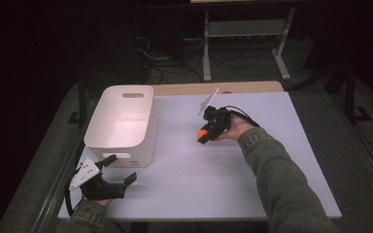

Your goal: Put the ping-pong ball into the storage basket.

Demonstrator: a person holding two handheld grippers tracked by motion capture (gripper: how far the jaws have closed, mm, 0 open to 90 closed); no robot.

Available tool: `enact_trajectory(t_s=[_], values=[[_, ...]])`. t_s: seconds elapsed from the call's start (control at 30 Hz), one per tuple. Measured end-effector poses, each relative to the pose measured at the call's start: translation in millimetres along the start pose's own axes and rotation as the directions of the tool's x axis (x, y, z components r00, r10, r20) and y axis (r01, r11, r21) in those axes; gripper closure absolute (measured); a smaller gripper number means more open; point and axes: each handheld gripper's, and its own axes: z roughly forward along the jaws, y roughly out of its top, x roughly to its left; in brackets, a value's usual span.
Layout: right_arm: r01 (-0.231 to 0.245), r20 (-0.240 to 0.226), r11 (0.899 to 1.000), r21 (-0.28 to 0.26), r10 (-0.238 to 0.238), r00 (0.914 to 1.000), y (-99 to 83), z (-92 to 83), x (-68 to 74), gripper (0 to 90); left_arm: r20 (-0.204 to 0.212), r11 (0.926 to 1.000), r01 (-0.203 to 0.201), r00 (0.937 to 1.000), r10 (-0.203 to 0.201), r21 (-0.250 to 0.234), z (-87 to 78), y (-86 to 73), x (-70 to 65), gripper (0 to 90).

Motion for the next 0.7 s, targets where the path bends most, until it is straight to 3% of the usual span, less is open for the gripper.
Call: enact_trajectory(t_s=[0.7], values=[[0.041,-0.03,0.999,0.032,-0.04,0.9987,18.7,-10.5,7.5,50.0,0.002,1.0,-0.002,1.0,0.002,-0.001,0.5,0.2,-0.4,0.0]])
